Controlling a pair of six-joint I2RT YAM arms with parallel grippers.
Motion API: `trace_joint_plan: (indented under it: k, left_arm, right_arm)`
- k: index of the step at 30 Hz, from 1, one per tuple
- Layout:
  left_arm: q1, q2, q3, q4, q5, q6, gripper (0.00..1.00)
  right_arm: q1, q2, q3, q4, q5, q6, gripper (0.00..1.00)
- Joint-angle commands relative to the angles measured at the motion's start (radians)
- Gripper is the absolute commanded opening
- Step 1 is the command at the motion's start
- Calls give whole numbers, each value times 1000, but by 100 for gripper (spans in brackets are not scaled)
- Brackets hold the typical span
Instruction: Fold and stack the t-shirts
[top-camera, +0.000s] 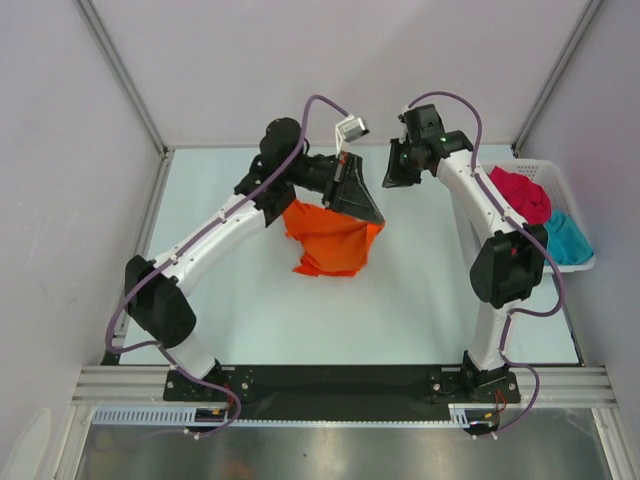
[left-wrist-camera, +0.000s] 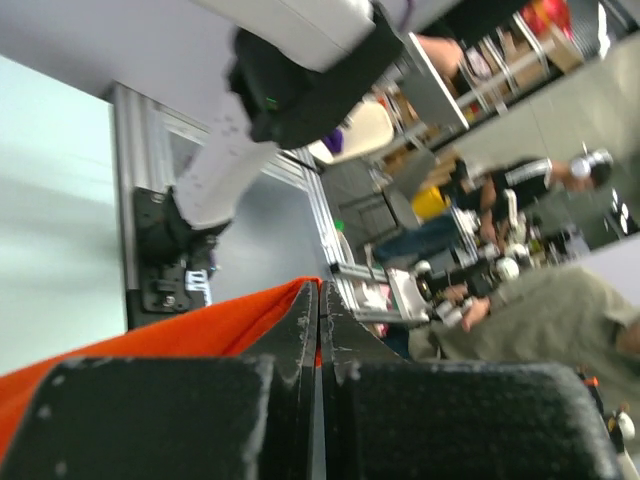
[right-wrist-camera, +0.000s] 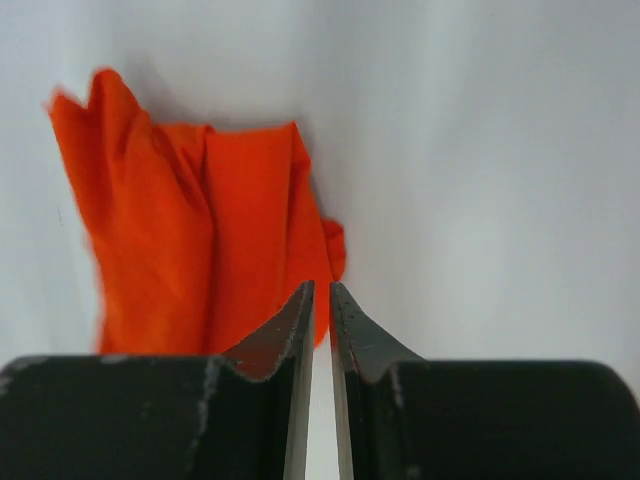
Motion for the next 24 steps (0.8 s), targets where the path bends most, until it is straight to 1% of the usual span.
trace_joint_plan:
  k: [1, 5, 10, 13, 15, 19, 20, 21, 24]
  left_arm:
    - [-35, -61, 32, 81, 57, 71, 0]
    - [16, -95, -13, 95, 60, 59, 0]
    - [25, -138, -83, 102, 57, 70, 0]
    - [26, -155, -131, 104, 54, 76, 0]
    - [26, -179, -162, 113, 48, 81, 0]
    - [23, -224, -237, 131, 37, 82, 0]
    - [23, -234, -244, 133, 34, 82, 0]
    - [25, -241, -251, 133, 33, 84, 0]
    - [25, -256, -261, 128, 31, 87, 0]
  right_arm:
    - [5, 5, 53, 6, 20, -3, 17]
    - [-3, 0, 51, 1, 24, -8, 17]
    - [0, 18, 67, 9, 3, -1, 18]
    - [28, 46, 97, 12, -26, 3, 19]
    - [49, 90, 151, 3, -51, -1, 20]
    - [140, 208, 276, -15, -143, 2, 21]
    - [160, 242, 307, -22, -160, 3, 21]
    - [177, 299, 376, -34, -192, 11, 21]
    - [243, 404, 471, -43, -242, 20, 24]
